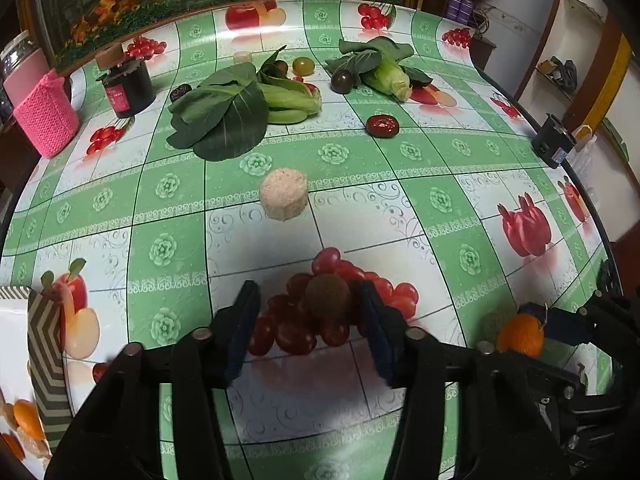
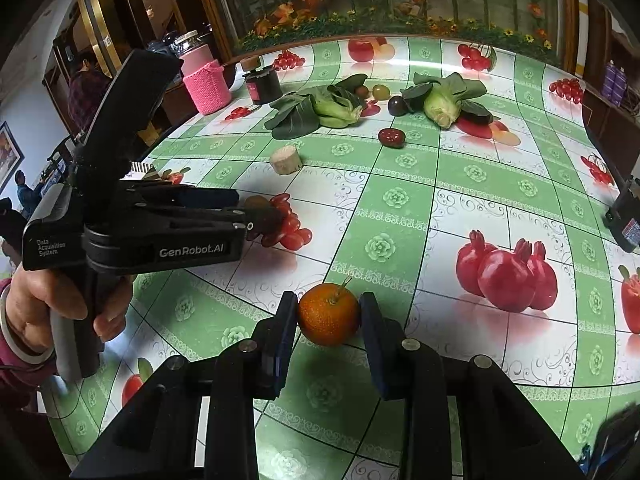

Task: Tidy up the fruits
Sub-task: 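Grasp the brown round fruit among the red tomatoes with the left gripper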

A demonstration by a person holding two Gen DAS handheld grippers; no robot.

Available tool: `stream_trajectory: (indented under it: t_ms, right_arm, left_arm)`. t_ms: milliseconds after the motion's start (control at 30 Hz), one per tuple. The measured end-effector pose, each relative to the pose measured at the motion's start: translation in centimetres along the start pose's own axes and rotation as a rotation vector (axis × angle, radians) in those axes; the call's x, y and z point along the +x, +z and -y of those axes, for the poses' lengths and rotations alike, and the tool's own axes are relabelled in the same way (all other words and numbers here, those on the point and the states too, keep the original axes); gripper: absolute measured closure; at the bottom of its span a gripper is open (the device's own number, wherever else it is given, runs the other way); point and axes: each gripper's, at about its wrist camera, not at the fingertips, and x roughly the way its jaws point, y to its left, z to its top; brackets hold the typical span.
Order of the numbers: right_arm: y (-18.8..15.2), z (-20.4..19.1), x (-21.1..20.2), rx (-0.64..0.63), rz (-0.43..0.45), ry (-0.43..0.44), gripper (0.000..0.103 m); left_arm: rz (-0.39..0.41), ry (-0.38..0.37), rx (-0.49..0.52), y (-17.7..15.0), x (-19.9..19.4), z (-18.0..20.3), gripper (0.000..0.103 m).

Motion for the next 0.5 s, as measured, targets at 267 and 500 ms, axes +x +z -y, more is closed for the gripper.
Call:
stream_trajectory:
  t_ms: [267,500]
  right_arm:
    - [-0.1,-0.4,0.3,-0.008,-0.013,0.001,0.069]
    - [0.0,-0.9,0.0,0.006,0.005,0.011,0.069]
  left_arm:
    - [0.004,-0.003,0.013,0.0,-0.1,-0.1,0.084]
    - [0.011,0.005,0.008,-1.0,-1.3,-0.5,0.084]
